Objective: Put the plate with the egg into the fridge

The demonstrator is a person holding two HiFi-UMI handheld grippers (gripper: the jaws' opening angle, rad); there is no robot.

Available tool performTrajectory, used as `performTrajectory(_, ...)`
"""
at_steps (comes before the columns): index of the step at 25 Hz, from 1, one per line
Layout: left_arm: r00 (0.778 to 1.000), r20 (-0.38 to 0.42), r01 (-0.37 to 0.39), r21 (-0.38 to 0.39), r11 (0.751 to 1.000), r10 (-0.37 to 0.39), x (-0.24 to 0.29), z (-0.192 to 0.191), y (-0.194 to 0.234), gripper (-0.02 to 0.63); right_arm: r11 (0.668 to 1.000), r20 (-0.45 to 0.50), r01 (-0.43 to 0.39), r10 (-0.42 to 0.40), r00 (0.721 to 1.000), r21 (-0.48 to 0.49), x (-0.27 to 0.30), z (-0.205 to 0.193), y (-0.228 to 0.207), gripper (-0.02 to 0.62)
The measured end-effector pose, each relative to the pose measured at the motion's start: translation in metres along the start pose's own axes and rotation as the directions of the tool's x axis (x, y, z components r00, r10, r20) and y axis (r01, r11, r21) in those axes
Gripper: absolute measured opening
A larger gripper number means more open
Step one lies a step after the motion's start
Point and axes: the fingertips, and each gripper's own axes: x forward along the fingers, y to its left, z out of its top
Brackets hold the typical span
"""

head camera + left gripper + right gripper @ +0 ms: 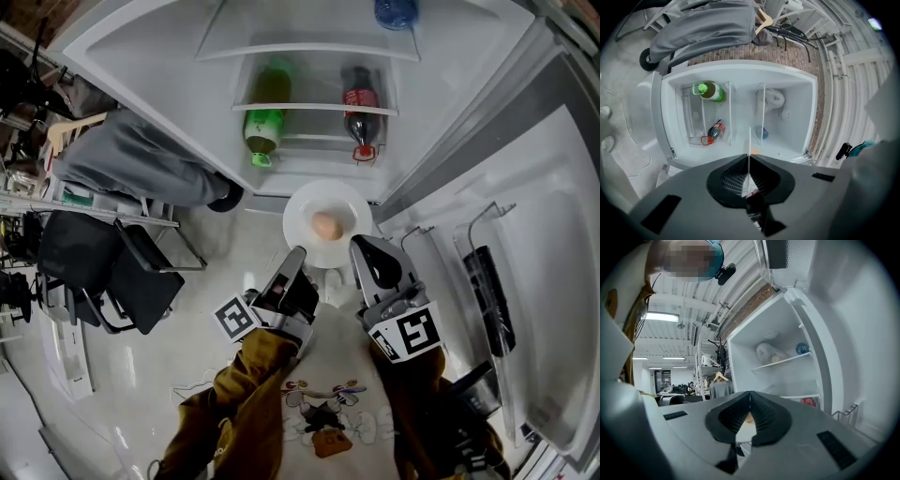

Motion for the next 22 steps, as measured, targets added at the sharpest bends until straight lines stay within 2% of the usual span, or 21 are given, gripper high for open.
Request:
performTrajectory(12,0.997,-0.081,-0.013,0.000,1.000,0.013,0.013,0.021,-0.003,0.018,0.995,0.015,0.100,-0.101,0.995,0.025,0.014,0.003,-0.006,0.006)
performTrajectory(22,0.993,-0.114,-0.008,0.002,1.000,0.008,0.028,0.038,-0.004,0.018,0.992,0.015,0.127,-0.127,0.992,0.018,0.030,0.003,-0.007,0.006)
